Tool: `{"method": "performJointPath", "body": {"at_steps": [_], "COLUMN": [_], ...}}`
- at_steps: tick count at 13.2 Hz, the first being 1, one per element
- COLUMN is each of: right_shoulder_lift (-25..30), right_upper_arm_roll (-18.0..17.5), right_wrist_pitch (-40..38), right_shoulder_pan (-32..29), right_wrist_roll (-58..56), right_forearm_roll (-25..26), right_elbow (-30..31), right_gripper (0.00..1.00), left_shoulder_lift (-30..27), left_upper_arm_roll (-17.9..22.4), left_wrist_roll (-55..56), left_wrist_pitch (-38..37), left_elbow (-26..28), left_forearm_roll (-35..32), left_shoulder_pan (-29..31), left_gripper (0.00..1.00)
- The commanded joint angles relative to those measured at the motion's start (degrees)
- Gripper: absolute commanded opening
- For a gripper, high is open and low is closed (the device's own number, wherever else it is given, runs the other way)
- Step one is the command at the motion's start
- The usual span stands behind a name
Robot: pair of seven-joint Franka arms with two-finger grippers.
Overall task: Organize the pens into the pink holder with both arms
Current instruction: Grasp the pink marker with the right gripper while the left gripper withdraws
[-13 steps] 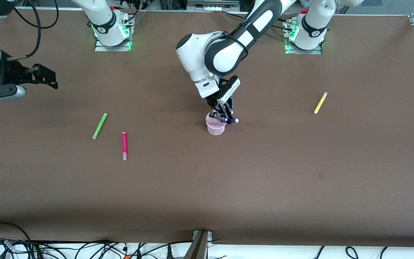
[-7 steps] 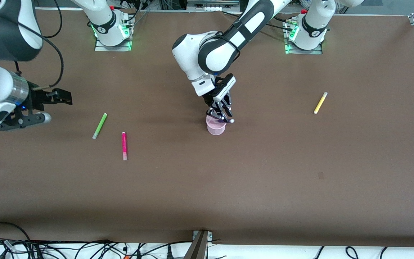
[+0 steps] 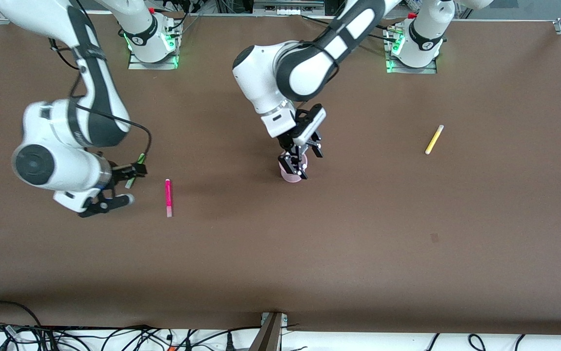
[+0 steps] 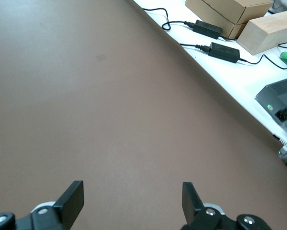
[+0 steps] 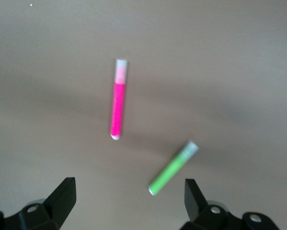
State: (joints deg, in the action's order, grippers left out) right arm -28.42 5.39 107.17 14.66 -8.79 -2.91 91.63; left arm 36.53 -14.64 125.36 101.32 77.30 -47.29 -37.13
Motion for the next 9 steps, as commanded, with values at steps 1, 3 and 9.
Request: {"method": "performJointPath", "body": {"at_steps": [1, 3, 9], "right_shoulder_lift": [-2.9, -4.4, -6.0], "right_upper_arm_roll": [0.2, 0.2, 0.2], "right_wrist_pitch": [3.7, 7.7, 19.1], "right_shoulder_pan": [0.4, 1.0, 1.7], "right_wrist_roll": [0.5, 0.6, 0.9], "right_forearm_roll": [-4.5, -4.6, -4.6], "right_elbow": [0.7, 2.2, 10.0], "right_gripper": [1.0, 0.98, 0.67], "left_shoulder_lift": [-5.0, -8.0, -15.4], "left_upper_arm_roll": [-0.7, -0.9, -0.8], "left_wrist_roll": [-16.9, -28.6, -69.4], "left_wrist_pitch": [-1.0, -0.9, -5.0], "left_elbow": [-2.3, -2.3, -1.6], "left_forearm_roll": [10.6, 17.6, 37.2], "left_shoulder_pan": [6.7, 12.6, 29.3], "left_gripper": [1.0, 1.0, 1.0]}}
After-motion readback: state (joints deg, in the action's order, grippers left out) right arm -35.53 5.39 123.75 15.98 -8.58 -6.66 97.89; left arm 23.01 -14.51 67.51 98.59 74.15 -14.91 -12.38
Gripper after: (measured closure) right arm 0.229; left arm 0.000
